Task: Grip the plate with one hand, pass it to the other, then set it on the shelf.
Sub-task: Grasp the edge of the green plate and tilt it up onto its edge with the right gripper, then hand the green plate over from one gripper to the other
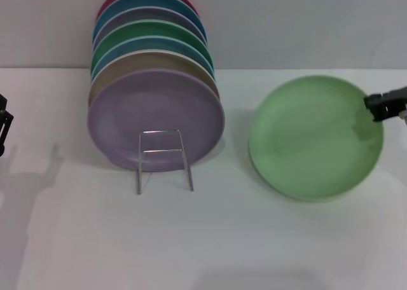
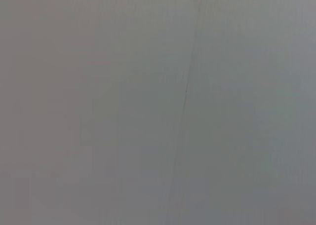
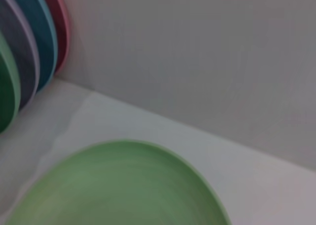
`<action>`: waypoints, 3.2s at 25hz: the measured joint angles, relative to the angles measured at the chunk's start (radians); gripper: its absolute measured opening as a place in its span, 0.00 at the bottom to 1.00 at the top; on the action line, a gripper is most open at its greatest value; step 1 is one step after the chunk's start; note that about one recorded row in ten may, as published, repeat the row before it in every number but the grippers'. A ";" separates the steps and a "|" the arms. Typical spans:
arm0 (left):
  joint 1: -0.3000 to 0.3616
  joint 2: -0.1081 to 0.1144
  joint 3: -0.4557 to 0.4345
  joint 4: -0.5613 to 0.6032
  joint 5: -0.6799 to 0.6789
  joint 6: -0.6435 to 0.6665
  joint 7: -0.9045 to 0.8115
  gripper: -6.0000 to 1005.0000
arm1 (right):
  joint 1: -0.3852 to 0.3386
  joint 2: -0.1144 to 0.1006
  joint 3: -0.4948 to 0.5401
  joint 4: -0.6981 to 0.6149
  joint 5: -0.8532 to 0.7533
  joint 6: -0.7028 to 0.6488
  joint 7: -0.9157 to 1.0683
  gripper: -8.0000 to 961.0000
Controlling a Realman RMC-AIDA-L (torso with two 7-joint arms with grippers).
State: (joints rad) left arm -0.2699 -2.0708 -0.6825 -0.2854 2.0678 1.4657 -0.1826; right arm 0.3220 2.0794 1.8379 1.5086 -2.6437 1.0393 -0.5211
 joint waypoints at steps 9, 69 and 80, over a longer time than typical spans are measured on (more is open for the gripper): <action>0.003 0.000 0.000 0.000 0.000 0.000 0.000 0.82 | -0.062 0.002 -0.106 0.025 -0.004 -0.249 -0.015 0.02; 0.079 -0.006 0.306 -0.093 0.011 0.196 0.015 0.82 | -0.218 0.013 -0.789 -0.982 0.003 -2.407 0.155 0.02; 0.067 -0.008 0.474 -0.149 0.011 0.157 0.092 0.82 | -0.254 0.013 -1.056 -0.984 0.171 -2.526 -0.014 0.02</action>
State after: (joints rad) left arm -0.2028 -2.0785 -0.2089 -0.4339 2.0787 1.6228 -0.0909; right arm 0.0683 2.0924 0.7819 0.5242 -2.4724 -1.4866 -0.5352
